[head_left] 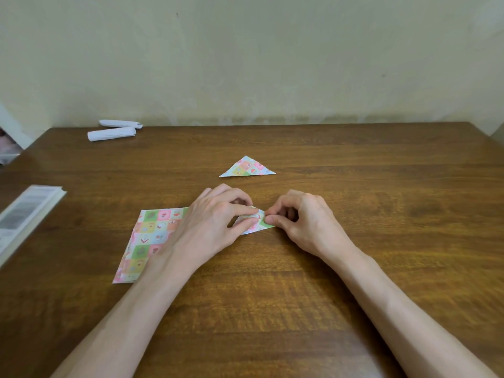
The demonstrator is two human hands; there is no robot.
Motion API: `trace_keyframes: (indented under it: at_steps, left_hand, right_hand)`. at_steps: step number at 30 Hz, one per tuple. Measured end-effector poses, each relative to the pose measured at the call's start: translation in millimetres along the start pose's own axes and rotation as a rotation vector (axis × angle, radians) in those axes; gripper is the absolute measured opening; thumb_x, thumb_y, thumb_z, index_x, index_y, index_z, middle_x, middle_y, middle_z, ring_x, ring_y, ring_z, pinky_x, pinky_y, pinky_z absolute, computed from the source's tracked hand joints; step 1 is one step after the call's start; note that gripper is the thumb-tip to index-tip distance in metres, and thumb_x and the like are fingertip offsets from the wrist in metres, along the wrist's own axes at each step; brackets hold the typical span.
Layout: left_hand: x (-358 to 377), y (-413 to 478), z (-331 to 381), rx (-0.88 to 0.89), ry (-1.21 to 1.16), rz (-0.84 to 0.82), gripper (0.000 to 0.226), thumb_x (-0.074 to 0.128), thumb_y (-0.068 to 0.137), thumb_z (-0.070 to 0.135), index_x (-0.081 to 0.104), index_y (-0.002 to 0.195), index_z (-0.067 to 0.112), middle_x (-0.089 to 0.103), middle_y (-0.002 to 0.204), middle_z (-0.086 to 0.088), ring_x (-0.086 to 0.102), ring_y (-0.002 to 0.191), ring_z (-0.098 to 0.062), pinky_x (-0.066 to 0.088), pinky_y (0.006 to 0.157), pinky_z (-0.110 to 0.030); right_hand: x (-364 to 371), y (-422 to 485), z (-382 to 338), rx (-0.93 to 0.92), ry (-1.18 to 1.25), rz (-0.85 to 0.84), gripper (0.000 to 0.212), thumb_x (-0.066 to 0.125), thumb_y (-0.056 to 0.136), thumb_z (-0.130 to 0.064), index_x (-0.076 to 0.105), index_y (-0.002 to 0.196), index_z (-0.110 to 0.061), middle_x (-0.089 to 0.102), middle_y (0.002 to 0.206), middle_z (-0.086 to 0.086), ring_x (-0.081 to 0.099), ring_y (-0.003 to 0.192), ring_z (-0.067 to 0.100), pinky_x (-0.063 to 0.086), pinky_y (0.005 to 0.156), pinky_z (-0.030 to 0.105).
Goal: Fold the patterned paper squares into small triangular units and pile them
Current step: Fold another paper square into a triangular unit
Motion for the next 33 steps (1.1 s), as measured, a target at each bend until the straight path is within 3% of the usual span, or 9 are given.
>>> trace_keyframes:
  at_steps: [7,10,13,19,22,26,33]
  left_hand:
    - [0,-1,1,0.026,-0.037,-0.064,0.027,0.065,0.095,0.045,0.077,0.117,0.034,0.066,0.116,0.022,0.056,0.11,-0.005,0.037,0.083,-0.028]
    - [-1,-2,-11,-0.017,-0.121,-0.129,0.031,0.067,0.091,0.054,0.077,0.117,0.039,0.066,0.122,0.029,0.053,0.118,0.001,0.041,0.093,-0.034]
    - [1,-5,-22,-0.077,-0.193,-0.229,0.035,0.074,0.086,0.053,0.074,0.119,0.044,0.06,0.128,0.039,0.043,0.128,0.008,0.033,0.103,-0.03]
    - [4,-6,-22,-0.101,-0.236,-0.337,0.041,0.074,0.088,0.051,0.067,0.129,0.049,0.052,0.136,0.043,0.033,0.136,0.012,0.026,0.11,-0.03]
    - [4,-7,-24,-0.093,-0.237,-0.36,0.04,0.073,0.088,0.051,0.067,0.127,0.051,0.05,0.136,0.046,0.033,0.136,0.011,0.026,0.11,-0.033]
    - [4,-8,-23,-0.084,-0.231,-0.379,0.04,0.072,0.09,0.049,0.066,0.129,0.052,0.049,0.137,0.046,0.031,0.136,0.011,0.025,0.108,-0.03]
    - [3,-11,-24,-0.09,-0.279,-0.45,0.043,0.071,0.096,0.037,0.06,0.135,0.054,0.042,0.142,0.049,0.025,0.141,0.012,0.018,0.11,-0.027]
  right_hand:
    - [2,-1,-2,-0.004,-0.042,-0.018,0.005,0.074,0.093,-0.035,0.075,0.094,-0.04,0.058,0.084,-0.016,0.053,0.079,0.005,0.051,0.076,0.039]
    - [3,0,-2,0.0,-0.045,-0.028,0.006,0.074,0.093,-0.033,0.076,0.093,-0.039,0.059,0.087,-0.015,0.052,0.08,0.006,0.05,0.078,0.039]
    - [2,1,-3,-0.029,-0.064,-0.041,0.009,0.073,0.094,-0.028,0.077,0.094,-0.036,0.061,0.092,-0.014,0.05,0.087,0.005,0.048,0.083,0.038]
    - [0,2,-8,-0.092,-0.099,-0.037,0.012,0.073,0.094,-0.022,0.078,0.096,-0.032,0.062,0.093,-0.016,0.049,0.09,0.004,0.047,0.084,0.032]
    - [-1,0,-10,-0.081,-0.084,-0.029,0.005,0.074,0.091,-0.034,0.077,0.095,-0.033,0.064,0.09,-0.015,0.056,0.084,0.004,0.05,0.083,0.031]
    - [3,-3,-12,-0.044,-0.126,-0.022,0.03,0.075,0.08,-0.062,0.067,0.093,-0.036,0.061,0.087,-0.018,0.056,0.086,0.002,0.049,0.076,0.026]
    - [7,-1,-12,0.029,-0.151,-0.059,0.035,0.076,0.078,-0.065,0.064,0.095,-0.036,0.058,0.091,-0.018,0.052,0.091,0.003,0.046,0.079,0.027]
Point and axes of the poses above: each hand's wrist, its own y-axis towards the middle knuckle, its own x-axis out of the palm, z = x × y, the point moved 8 cm from there along y, towards the middle knuckle
